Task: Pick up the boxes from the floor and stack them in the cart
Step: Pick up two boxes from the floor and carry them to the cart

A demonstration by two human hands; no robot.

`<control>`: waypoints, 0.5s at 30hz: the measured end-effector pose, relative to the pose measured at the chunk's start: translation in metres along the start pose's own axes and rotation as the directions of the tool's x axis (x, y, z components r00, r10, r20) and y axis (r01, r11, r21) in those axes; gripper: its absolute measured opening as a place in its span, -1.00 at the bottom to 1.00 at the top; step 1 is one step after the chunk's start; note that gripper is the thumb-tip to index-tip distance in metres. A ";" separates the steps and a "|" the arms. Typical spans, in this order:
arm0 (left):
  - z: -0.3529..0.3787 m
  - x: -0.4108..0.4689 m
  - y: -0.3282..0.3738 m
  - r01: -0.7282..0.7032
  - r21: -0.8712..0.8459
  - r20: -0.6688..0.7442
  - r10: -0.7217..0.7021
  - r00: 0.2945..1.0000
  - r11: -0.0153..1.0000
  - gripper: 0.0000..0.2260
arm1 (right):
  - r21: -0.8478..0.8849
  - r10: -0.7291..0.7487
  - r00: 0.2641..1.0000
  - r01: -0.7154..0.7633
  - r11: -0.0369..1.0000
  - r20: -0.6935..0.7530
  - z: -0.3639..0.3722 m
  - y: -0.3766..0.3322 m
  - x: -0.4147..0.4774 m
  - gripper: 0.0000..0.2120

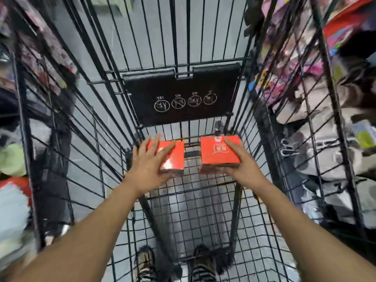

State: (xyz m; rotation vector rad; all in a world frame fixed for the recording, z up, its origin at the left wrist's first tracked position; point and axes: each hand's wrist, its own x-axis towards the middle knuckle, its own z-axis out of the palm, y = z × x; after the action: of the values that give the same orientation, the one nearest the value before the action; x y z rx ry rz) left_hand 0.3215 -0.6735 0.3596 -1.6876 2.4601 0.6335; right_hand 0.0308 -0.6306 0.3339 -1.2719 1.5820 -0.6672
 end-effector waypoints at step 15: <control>0.022 -0.004 0.023 0.144 -0.591 -0.099 -0.248 0.964 0.793 -0.07 | 0.114 0.087 0.994 -0.080 0.990 -0.060 0.036 -0.015 0.016 0.08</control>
State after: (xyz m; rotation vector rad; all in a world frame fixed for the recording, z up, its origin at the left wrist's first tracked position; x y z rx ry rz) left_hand 0.2991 -0.6551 0.3474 -2.2550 2.2782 1.3757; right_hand 0.0696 -0.6452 0.3270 -1.1060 1.6192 -0.7395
